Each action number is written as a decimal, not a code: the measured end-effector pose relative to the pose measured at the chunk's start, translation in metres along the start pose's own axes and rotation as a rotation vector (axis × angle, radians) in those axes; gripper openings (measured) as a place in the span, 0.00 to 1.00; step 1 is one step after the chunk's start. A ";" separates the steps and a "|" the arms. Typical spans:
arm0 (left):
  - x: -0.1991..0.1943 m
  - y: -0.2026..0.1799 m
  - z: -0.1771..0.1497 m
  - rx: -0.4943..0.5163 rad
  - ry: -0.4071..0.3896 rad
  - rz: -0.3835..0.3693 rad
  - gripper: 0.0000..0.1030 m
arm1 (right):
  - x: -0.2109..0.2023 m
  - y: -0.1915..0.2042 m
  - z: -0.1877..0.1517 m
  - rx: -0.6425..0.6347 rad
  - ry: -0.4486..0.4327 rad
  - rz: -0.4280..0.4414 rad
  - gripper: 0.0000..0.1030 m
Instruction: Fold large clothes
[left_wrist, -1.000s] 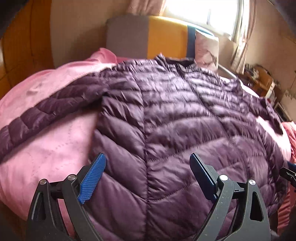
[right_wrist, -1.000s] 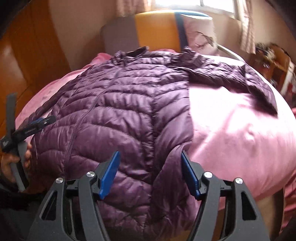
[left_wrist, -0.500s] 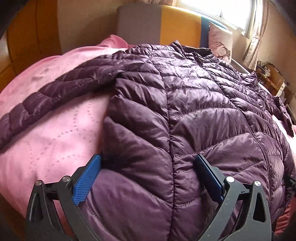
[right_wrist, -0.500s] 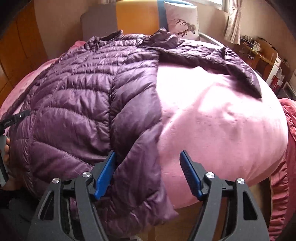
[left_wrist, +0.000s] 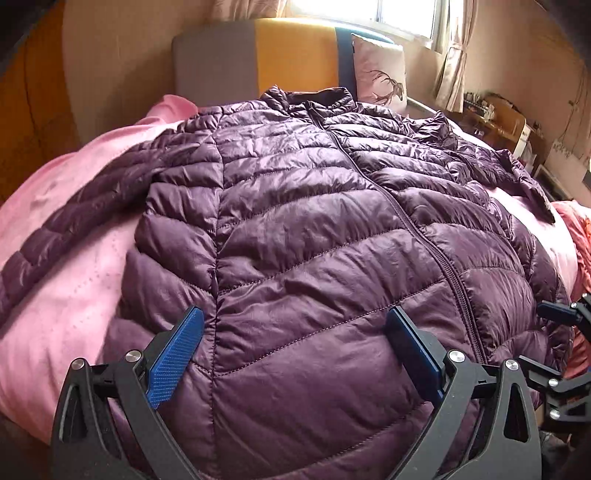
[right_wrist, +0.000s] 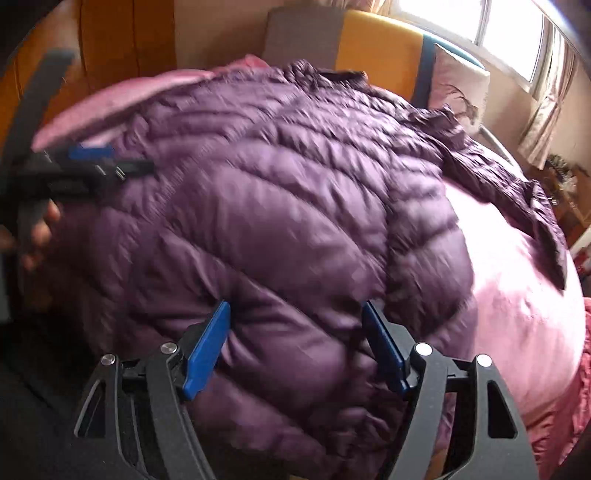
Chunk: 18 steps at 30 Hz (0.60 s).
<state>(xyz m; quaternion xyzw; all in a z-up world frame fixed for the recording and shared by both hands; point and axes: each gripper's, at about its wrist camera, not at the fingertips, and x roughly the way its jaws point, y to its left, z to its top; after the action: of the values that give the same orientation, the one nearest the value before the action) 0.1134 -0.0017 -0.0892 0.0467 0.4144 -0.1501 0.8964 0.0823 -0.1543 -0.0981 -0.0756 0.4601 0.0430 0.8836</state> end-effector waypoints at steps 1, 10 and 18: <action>0.002 0.001 0.000 -0.001 -0.001 0.005 0.95 | 0.000 -0.009 -0.003 0.032 0.011 -0.010 0.71; -0.010 -0.002 0.015 -0.001 -0.047 0.005 0.95 | -0.033 -0.099 -0.016 0.281 -0.017 -0.051 0.72; 0.012 -0.014 0.041 -0.002 -0.045 0.011 0.95 | -0.019 -0.216 -0.005 0.830 -0.183 0.009 0.71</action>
<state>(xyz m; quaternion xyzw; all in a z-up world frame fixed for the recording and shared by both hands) 0.1468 -0.0262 -0.0708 0.0447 0.3942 -0.1455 0.9063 0.0985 -0.3676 -0.0655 0.2927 0.3583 -0.1354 0.8761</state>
